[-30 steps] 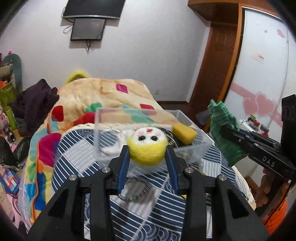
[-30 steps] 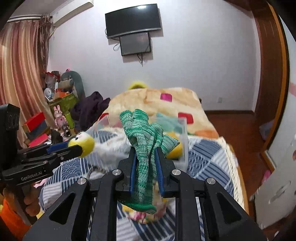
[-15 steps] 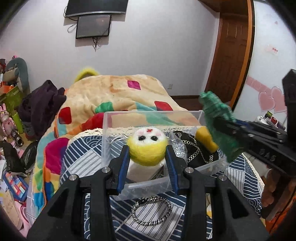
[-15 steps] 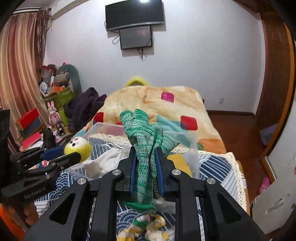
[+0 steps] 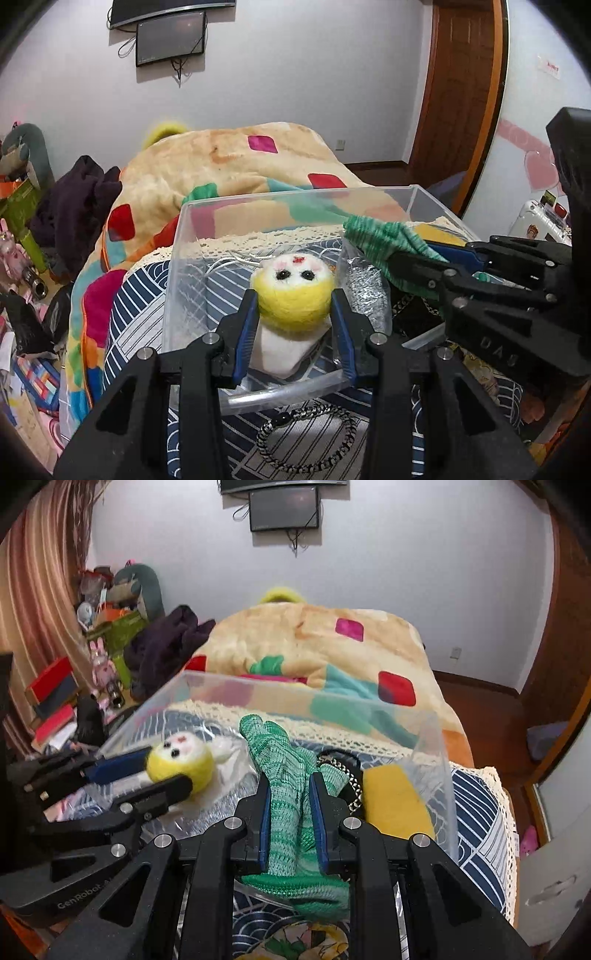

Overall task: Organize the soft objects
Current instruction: 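Drop the plush ball into the box with the left tool while the right tool drops the glove in, then grasp the beaded bracelet with the left tool while the right tool grasps the floral scrunchie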

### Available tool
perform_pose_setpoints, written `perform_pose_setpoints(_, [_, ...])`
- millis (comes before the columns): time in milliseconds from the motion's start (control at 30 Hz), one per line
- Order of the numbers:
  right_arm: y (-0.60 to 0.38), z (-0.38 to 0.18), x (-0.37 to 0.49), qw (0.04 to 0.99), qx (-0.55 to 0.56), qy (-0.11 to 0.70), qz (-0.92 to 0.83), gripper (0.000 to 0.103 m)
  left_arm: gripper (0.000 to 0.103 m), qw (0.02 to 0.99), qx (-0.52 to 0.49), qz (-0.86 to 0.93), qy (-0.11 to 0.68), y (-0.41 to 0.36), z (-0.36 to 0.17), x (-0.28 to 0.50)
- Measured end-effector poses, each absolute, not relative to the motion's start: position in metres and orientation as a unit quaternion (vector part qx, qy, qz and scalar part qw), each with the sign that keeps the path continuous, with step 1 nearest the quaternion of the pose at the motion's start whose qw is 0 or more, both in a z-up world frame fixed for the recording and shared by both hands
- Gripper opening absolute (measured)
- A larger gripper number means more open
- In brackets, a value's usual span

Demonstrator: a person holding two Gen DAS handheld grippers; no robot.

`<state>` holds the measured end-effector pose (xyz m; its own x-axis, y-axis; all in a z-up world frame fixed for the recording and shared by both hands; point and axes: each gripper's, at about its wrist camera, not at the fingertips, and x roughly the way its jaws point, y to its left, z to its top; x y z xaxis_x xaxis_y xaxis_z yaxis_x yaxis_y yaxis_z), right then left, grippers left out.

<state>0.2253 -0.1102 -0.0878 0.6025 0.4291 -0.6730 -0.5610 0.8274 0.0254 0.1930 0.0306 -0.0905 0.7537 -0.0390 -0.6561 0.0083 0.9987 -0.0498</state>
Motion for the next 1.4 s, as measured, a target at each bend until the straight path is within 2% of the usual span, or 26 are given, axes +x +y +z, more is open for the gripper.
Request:
perform_pose_setpoints(167, [-0.112,-0.086,0.225,0.889,-0.096,0.351,0.277,0.018,0.04,0.936,-0.022,-0.013,0.352,0.03,-0.09,0.193])
perform_pose_setpoints(233, [-0.113,-0.086,0.227,0.887,-0.096,0.355,0.279,0.022,0.042,0.936,-0.025,-0.014,0.351,0.031,-0.089,0.19])
perform_pose_setpoints(400, [-0.121,-0.087,0.228,0.88,-0.078,0.366,0.291,0.038,0.046,0.938,-0.019,-0.015,0.345,0.031,-0.084,0.178])
perform_pose_setpoints(600, [-0.13,-0.084,0.219,0.882,-0.065,0.363,0.295,0.042,0.049,0.944,-0.002,-0.022,0.329,0.027,-0.075,0.158])
perform_pose_setpoints(833, [-0.137,-0.069,0.198,0.896,-0.081,0.326,0.291,0.05,0.061,0.953,0.002,-0.034,0.3,0.023,-0.059,0.13])
perform_pose_setpoints(933, [-0.142,-0.062,0.185,0.904,-0.087,0.304,0.288,0.06,0.083,0.956,0.01,-0.028,0.293,0.021,-0.06,0.12])
perform_pose_setpoints(967, [-0.145,-0.06,0.182,0.908,-0.088,0.296,0.284,0.067,0.085,0.956,0.013,-0.027,0.292,0.02,-0.061,0.117])
perform_pose_setpoints(1067, [-0.15,-0.06,0.176,0.913,-0.082,0.285,0.28,0.079,0.085,0.953,0.021,-0.024,0.301,0.018,-0.068,0.111])
perform_pose_setpoints(1400, [-0.161,-0.09,0.161,0.9,-0.07,0.327,0.281,0.08,0.085,0.929,-0.011,-0.019,0.37,0.035,-0.114,0.11])
